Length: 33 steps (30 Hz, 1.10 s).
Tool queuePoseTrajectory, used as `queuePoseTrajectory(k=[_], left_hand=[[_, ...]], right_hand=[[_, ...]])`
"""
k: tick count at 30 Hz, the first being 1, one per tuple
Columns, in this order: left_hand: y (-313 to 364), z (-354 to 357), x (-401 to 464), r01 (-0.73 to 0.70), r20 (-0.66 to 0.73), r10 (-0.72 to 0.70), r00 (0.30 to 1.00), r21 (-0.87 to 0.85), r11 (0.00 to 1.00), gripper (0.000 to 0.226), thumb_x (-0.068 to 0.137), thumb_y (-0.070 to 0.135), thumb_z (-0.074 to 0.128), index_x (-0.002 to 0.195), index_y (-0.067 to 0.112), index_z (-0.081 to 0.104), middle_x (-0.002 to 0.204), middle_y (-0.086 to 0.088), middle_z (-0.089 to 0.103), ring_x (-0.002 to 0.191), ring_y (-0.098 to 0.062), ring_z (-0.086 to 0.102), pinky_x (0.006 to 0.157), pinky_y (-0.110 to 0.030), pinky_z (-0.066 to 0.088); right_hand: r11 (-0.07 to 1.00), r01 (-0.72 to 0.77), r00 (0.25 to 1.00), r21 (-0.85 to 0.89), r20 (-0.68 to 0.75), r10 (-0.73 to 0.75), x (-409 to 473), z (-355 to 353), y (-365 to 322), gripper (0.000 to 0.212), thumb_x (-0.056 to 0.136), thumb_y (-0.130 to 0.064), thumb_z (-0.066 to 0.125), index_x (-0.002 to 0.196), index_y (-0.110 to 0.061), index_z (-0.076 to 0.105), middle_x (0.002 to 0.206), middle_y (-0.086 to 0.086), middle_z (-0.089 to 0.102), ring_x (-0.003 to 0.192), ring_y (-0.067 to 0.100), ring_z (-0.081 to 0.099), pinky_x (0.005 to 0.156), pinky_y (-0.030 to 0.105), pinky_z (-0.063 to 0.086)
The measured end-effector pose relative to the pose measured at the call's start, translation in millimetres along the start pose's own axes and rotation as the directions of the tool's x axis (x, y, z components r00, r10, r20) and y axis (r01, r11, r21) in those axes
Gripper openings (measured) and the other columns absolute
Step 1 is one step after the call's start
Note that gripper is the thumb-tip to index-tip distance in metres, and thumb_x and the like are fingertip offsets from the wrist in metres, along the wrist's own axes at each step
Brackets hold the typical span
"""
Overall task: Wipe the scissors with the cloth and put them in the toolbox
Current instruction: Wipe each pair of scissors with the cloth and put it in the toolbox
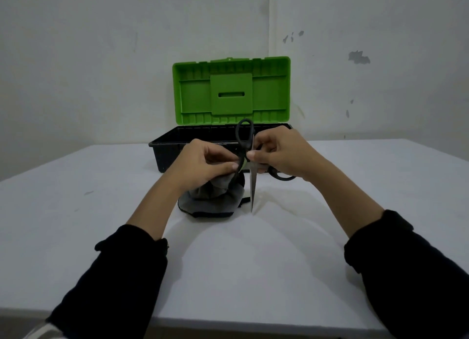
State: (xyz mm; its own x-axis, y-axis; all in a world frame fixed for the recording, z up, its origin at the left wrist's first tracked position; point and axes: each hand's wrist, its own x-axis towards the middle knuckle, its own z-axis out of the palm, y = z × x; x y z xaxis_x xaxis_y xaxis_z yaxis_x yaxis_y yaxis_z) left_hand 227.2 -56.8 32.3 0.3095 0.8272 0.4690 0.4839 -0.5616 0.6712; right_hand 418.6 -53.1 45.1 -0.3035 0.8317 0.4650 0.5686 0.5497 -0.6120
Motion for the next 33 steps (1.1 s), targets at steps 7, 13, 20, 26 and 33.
queuePoseTrajectory(k=[7, 13, 20, 26, 33], left_hand=[[-4.9, 7.6, 4.1, -0.063, -0.091, 0.066, 0.994, 0.038, 0.997, 0.01, 0.07, 0.015, 0.08, 0.076, 0.015, 0.072, 0.073, -0.001, 0.071, 0.069, -0.009, 0.064, 0.071, -0.027, 0.051], [-9.4, 17.0, 2.1, -0.066, -0.134, 0.096, 0.986, 0.214, 0.975, 0.023, 0.07, 0.05, 0.069, 0.075, 0.028, 0.07, 0.069, 0.012, 0.067, 0.072, -0.002, 0.062, 0.077, -0.03, 0.048], [1.5, 19.7, -3.4, -0.079, -0.184, 0.144, 0.972, 0.322, 0.944, 0.015, 0.074, 0.045, 0.052, 0.076, 0.038, 0.065, 0.062, 0.023, 0.053, 0.075, 0.004, 0.047, 0.095, -0.051, 0.037], [-5.0, 12.2, -0.6, -0.082, -0.111, 0.113, 0.987, 0.251, 0.965, 0.011, 0.074, 0.042, 0.071, 0.071, 0.033, 0.067, 0.069, 0.012, 0.067, 0.073, 0.0, 0.06, 0.084, -0.039, 0.048], [-6.0, 9.6, -1.1, -0.127, -0.134, 0.167, 0.977, 0.263, 0.956, 0.01, 0.073, 0.041, 0.058, 0.073, 0.034, 0.065, 0.066, 0.019, 0.061, 0.073, 0.011, 0.053, 0.071, -0.023, 0.04]], right_hand=[[1.0, 0.007, 0.998, 0.014, -0.067, -0.006, 0.7, 11.0, -7.0, 0.016, 0.085, -0.014, 0.067, 0.073, -0.006, 0.061, 0.056, 0.002, 0.064, 0.047, 0.001, 0.061, 0.048, 0.006, 0.041], [0.999, -0.005, 0.994, 0.035, -0.107, 0.009, 0.4, 16.1, -1.5, 0.016, 0.084, -0.013, 0.067, 0.075, 0.0, 0.064, 0.059, 0.011, 0.066, 0.055, 0.014, 0.065, 0.06, 0.021, 0.049], [0.993, -0.051, 0.987, 0.108, -0.144, 0.066, -0.5, 16.9, -1.0, 0.016, 0.085, -0.011, 0.066, 0.077, 0.003, 0.063, 0.063, 0.016, 0.067, 0.056, 0.017, 0.066, 0.062, 0.026, 0.053], [0.995, -0.006, 0.992, 0.103, -0.126, 0.02, -2.6, 17.0, -0.8, 0.013, 0.083, -0.009, 0.067, 0.077, 0.002, 0.064, 0.057, 0.007, 0.065, 0.055, 0.014, 0.065, 0.07, 0.031, 0.056], [0.999, 0.047, 0.989, -0.001, -0.14, -0.046, -2.0, 8.2, -1.0, 0.009, 0.083, -0.014, 0.068, 0.077, -0.007, 0.066, 0.06, 0.003, 0.067, 0.057, 0.012, 0.065, 0.071, 0.029, 0.056]])
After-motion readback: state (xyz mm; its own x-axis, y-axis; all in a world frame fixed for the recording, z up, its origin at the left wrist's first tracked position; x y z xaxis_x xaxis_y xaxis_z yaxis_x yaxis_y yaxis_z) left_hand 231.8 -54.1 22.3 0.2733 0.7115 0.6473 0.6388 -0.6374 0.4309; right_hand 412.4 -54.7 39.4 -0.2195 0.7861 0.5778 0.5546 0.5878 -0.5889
